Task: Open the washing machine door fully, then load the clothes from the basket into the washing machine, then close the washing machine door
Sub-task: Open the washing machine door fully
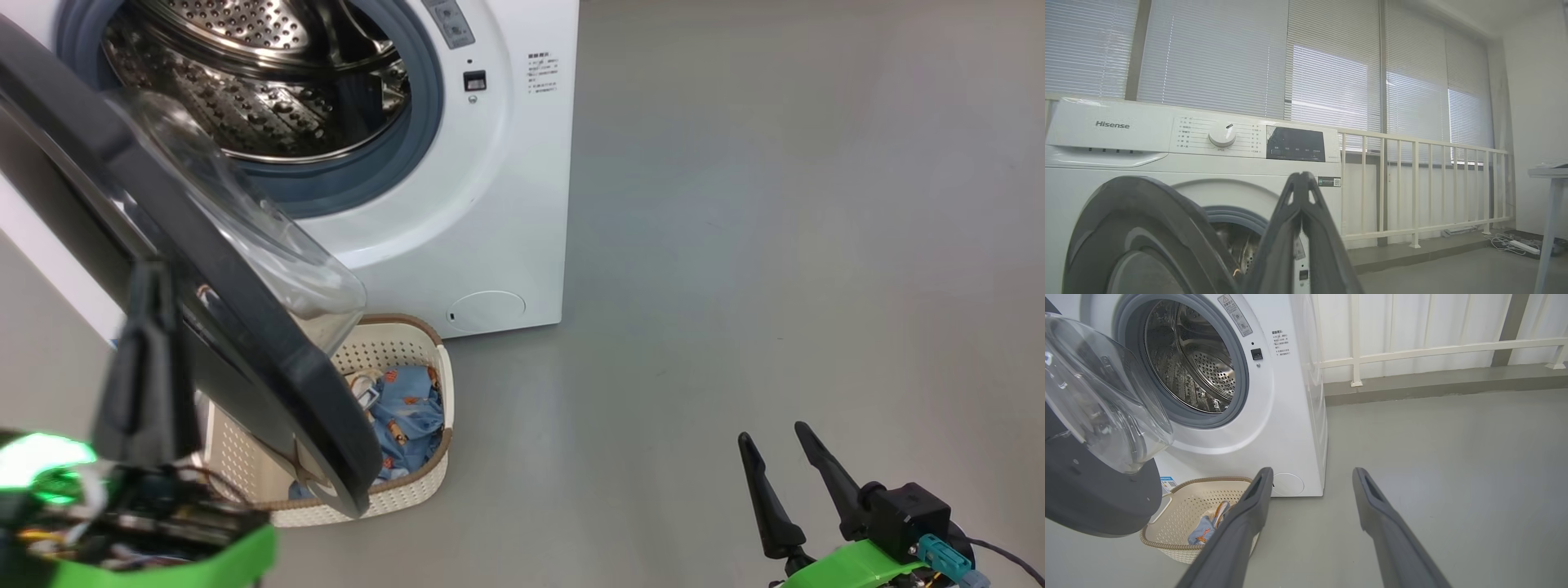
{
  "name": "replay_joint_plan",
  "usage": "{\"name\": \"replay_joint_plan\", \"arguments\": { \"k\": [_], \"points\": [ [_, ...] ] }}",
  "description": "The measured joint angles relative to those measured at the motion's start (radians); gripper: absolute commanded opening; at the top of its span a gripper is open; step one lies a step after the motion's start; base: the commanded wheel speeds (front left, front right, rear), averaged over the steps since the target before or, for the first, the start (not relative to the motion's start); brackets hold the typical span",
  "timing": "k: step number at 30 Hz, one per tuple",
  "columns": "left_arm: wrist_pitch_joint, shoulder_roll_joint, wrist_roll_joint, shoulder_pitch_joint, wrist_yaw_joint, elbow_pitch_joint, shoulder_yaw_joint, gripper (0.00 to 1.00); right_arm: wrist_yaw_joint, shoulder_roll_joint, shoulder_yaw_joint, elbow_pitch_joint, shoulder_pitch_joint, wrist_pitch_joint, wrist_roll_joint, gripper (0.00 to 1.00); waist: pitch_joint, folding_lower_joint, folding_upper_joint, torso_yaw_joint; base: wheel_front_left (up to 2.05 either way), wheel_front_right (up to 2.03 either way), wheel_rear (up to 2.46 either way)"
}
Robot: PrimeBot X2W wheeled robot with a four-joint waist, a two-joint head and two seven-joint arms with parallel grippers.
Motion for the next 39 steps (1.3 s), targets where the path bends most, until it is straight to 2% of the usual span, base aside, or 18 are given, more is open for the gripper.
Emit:
{"name": "replay_joint_plan", "arguments": {
  "k": [9,13,19,27,39],
  "points": [
    [0.000,0.025,0.000,-0.005,0.000,-0.007,-0.218,0.00,0.000,0.000,-0.001,0.002,0.000,0.000,0.008,1.00,0.001,0.0000,0.0000,-0.011,0.00,0.00,0.00],
    [0.000,0.047,0.010,-0.002,0.000,0.048,-0.312,0.00,0.000,0.000,-0.001,0.003,0.000,0.000,0.008,1.00,0.004,0.0000,0.0000,-0.015,0.00,0.00,0.00],
    [0.000,0.054,0.010,0.003,0.000,0.159,-0.395,0.00,0.000,0.000,0.001,0.003,0.000,0.000,0.020,1.00,0.016,0.0000,0.0000,-0.020,0.00,0.00,0.00],
    [0.000,0.054,0.017,0.026,0.000,0.278,-0.401,0.00,0.000,0.000,0.009,0.005,0.000,0.000,0.044,1.00,0.032,0.0000,0.0000,-0.030,0.00,0.00,0.00],
    [0.000,0.044,0.017,0.039,0.000,0.422,-0.334,0.00,0.000,0.000,0.017,0.007,-0.004,0.000,0.057,1.00,0.069,0.0001,0.0000,-0.046,0.00,0.00,0.00]
  ]
}}
